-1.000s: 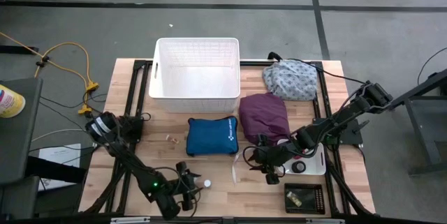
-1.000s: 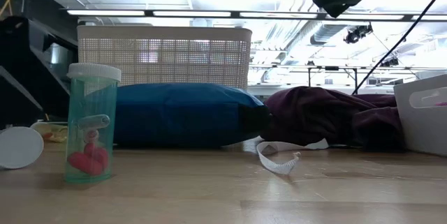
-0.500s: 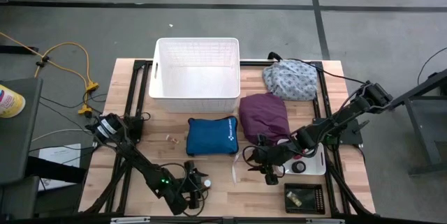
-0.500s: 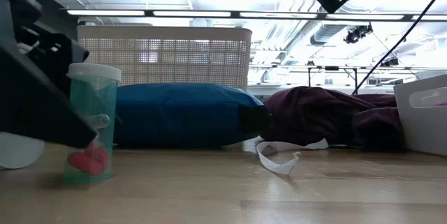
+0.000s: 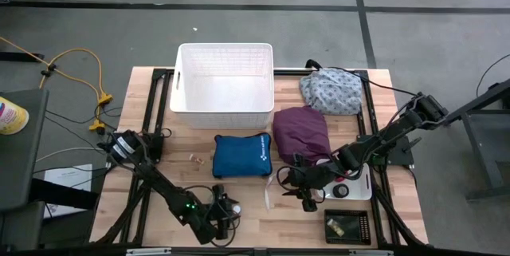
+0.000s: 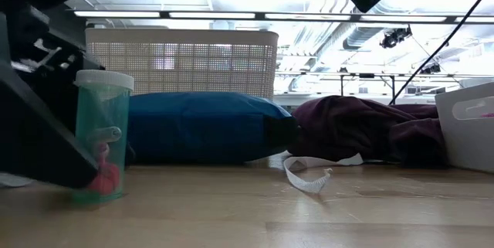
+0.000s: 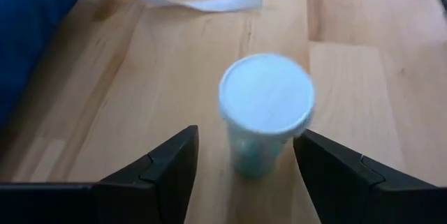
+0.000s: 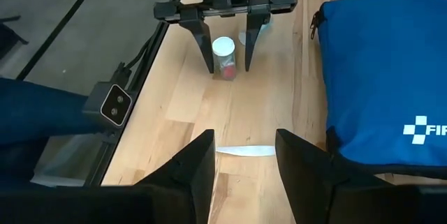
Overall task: Pick & Place Medicine items
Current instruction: Put the bottom blue pill bottle into the black bin
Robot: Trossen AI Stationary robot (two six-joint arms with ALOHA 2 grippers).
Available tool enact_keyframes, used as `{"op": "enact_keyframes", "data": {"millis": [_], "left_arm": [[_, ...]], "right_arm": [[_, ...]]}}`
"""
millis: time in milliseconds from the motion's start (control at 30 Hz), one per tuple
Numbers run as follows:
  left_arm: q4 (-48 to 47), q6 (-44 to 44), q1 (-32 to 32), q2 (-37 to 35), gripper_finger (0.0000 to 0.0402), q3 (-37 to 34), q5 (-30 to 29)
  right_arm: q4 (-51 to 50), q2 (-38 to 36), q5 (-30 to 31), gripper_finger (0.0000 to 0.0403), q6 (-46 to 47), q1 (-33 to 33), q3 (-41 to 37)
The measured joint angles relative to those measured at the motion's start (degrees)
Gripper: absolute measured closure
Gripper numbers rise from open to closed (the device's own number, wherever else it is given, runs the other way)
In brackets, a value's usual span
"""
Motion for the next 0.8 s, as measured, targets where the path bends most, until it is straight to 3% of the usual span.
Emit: {"op": "enact_keyframes", "data": {"millis": [300, 800], "left_arm": [[0.02, -0.06, -0.02, 0.17, 0.0193, 0.02, 0.01], [0.13, -0.63, -0.02, 0.17, 0.0295, 0.03, 0.01]], "right_arm": [[0.06, 0.0, 0.0, 0.0264, 0.0, 0.0, 0.0], [0.05, 0.0, 0.0, 0.0264, 0.0, -0.01, 0.0]]}}
